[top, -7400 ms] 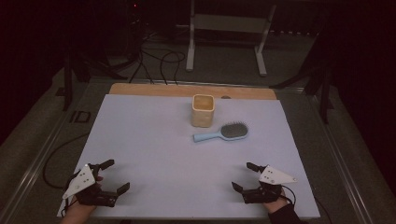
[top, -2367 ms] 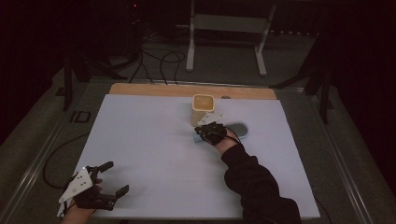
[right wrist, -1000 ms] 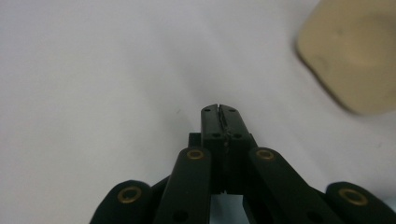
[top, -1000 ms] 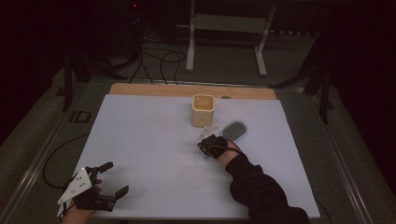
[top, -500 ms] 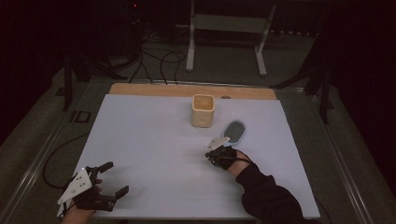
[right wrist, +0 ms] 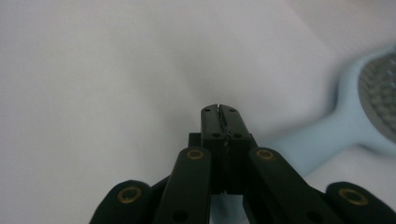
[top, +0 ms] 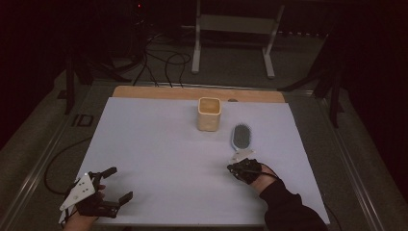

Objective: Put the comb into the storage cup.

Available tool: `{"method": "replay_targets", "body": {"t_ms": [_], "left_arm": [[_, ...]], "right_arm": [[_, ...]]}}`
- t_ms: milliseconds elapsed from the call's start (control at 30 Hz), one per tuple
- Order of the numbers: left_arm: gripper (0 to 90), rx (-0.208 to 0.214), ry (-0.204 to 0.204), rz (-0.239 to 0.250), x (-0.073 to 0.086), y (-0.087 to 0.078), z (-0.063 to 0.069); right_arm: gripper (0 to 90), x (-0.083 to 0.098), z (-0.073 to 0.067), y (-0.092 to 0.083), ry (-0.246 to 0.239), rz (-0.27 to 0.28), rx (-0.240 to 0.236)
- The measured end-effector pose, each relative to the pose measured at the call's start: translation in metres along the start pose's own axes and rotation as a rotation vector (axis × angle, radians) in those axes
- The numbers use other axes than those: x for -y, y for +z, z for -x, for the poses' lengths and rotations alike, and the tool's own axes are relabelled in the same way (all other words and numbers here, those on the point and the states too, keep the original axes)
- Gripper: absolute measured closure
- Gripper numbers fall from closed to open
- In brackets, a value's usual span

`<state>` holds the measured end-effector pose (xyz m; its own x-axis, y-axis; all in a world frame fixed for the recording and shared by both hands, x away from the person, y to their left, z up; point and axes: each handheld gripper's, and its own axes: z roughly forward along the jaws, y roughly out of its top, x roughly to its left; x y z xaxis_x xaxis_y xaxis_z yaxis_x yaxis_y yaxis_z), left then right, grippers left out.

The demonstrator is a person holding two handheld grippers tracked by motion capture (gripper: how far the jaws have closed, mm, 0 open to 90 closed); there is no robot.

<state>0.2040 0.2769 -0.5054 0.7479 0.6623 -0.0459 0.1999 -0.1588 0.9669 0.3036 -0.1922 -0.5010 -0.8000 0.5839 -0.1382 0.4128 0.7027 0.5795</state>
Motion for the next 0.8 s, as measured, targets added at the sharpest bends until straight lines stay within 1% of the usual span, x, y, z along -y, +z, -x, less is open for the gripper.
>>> {"method": "replay_targets", "body": {"t_ms": [67,100,133,167,267,367,400,433,500,567,633,700,800], "left_arm": [[0.0,0.0,0.003,-0.005,0.0,0.0,0.0],[0.0,0.001,0.003,-0.003,0.0,0.0,0.0],[0.0,0.001,0.003,-0.003,0.0,0.0,0.0],[0.0,0.0,0.003,-0.002,0.0,0.0,0.0],[0.0,0.001,0.005,-0.006,0.0,0.0,0.001],[0.0,0.002,0.007,-0.005,0.0,0.001,0.001],[0.0,0.003,0.005,-0.006,0.0,0.001,0.001],[0.0,0.003,0.006,-0.006,0.0,0.0,0.001],[0.0,0.003,0.007,-0.004,0.0,0.0,0.001],[0.0,0.002,0.008,-0.003,0.0,0.0,0.001],[0.0,0.004,0.007,-0.004,0.0,0.001,0.001],[0.0,0.004,0.008,-0.004,0.0,0.001,0.001],[0.0,0.003,0.006,-0.004,0.0,0.001,0.001]], "right_arm": [[90.0,0.003,0.001,-0.002,0.009,0.001,0.002],[90.0,0.008,0.002,-0.005,0.026,-0.007,0.012],[90.0,0.011,0.003,-0.007,0.029,-0.015,0.022],[90.0,0.011,0.003,-0.007,0.029,-0.015,0.022],[90.0,0.019,0.006,-0.013,0.056,-0.013,0.02],[90.0,0.029,0.01,-0.02,0.083,-0.017,0.038],[90.0,0.029,0.01,-0.02,0.083,-0.017,0.038],[90.0,0.033,0.012,-0.023,0.087,-0.02,0.051],[90.0,0.035,0.013,-0.024,0.095,-0.02,0.053],[90.0,0.04,0.017,-0.029,0.118,-0.018,0.063],[90.0,0.043,0.019,-0.032,0.128,-0.017,0.067],[90.0,0.044,0.019,-0.034,0.127,-0.02,0.071],[90.0,0.049,0.023,-0.036,0.137,-0.029,0.088]]}}
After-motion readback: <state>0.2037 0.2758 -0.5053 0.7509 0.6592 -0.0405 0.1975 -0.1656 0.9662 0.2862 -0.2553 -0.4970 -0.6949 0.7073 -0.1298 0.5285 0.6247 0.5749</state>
